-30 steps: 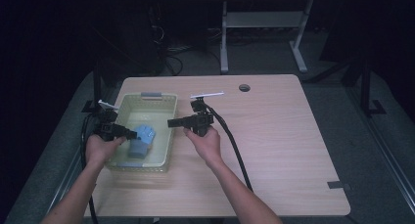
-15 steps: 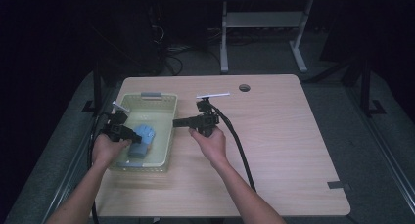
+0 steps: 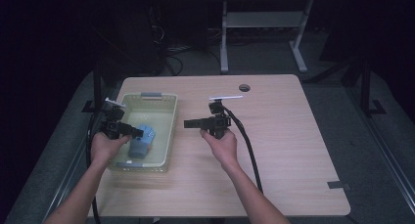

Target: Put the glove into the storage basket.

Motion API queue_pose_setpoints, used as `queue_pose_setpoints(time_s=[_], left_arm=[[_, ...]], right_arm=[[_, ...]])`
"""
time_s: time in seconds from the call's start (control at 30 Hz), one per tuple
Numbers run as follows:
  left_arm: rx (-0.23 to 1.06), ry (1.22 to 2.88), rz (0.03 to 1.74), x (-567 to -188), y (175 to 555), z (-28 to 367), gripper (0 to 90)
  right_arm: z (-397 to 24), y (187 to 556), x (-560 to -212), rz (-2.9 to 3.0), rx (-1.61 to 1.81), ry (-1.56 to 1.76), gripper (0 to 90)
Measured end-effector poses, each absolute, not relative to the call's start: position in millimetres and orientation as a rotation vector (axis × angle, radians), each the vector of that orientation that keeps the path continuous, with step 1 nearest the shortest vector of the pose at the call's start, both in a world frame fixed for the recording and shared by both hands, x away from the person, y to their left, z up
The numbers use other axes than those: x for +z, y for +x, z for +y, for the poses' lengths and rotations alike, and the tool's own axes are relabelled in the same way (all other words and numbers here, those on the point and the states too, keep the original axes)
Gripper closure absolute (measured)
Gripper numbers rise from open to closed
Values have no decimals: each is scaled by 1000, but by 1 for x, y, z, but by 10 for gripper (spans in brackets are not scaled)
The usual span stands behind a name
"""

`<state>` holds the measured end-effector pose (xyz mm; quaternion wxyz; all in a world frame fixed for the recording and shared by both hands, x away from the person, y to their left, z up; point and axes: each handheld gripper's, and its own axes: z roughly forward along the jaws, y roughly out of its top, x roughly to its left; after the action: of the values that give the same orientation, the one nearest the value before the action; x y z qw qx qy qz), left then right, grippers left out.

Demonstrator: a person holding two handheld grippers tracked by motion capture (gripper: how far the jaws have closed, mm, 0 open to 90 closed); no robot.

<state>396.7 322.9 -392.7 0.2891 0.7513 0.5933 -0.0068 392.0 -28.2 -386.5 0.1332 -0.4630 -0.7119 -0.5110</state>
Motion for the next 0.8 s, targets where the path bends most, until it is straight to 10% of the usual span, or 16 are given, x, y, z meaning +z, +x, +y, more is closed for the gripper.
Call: queue_pose_setpoints(time_s=[0.8], left_arm=[[-79,1877,1380,-365,386,294,543]], right_arm=[[-65,392,-383,-2041,-1491,-1386,498]])
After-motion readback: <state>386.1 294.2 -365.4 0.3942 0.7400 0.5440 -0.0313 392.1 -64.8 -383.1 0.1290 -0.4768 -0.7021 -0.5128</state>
